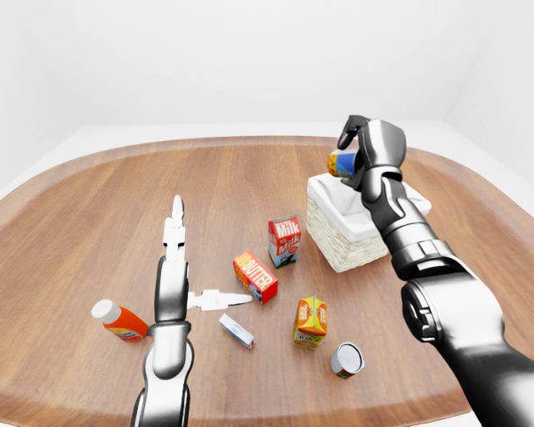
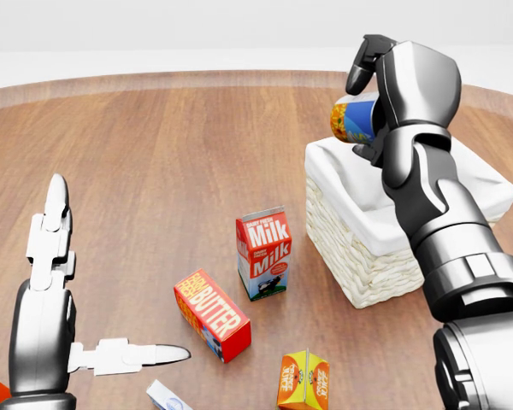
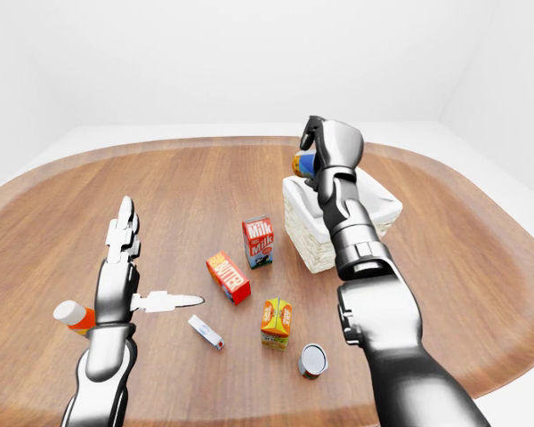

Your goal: Pick up the alphabet soup and the tomato sauce, and put them in the basket.

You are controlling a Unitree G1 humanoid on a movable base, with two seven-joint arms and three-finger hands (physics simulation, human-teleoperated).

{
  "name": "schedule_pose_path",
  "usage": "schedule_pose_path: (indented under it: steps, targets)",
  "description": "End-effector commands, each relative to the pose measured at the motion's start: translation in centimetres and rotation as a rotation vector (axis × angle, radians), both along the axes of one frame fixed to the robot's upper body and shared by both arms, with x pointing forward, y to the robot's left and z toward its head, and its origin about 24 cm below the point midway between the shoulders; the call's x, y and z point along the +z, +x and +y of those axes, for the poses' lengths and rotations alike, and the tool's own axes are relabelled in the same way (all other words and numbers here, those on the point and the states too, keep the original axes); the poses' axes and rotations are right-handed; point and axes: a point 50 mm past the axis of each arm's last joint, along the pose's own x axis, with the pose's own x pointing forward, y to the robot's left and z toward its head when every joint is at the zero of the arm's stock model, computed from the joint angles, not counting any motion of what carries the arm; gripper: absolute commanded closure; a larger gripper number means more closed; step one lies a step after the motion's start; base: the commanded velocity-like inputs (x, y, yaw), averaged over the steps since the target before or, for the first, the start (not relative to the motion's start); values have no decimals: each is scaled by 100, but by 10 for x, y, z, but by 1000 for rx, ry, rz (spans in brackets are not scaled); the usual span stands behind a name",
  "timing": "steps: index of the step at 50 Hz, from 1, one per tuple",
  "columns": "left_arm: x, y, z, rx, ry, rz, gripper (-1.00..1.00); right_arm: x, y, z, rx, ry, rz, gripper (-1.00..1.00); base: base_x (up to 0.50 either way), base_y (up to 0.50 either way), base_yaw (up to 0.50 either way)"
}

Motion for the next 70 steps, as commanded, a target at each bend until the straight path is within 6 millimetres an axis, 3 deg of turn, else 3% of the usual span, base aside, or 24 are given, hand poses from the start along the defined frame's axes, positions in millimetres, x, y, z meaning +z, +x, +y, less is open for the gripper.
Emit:
schedule_pose_path:
  steps: [1, 70]
  targets:
    - [2, -1, -1, -2, 1, -9, -100, -8, 5, 3, -14, -68, 80, 100, 0, 0, 0]
    - [1, -1, -1, -2, 2, -2, -100, -51, -5, -36, -111, -293, 253, 100, 0, 0, 0]
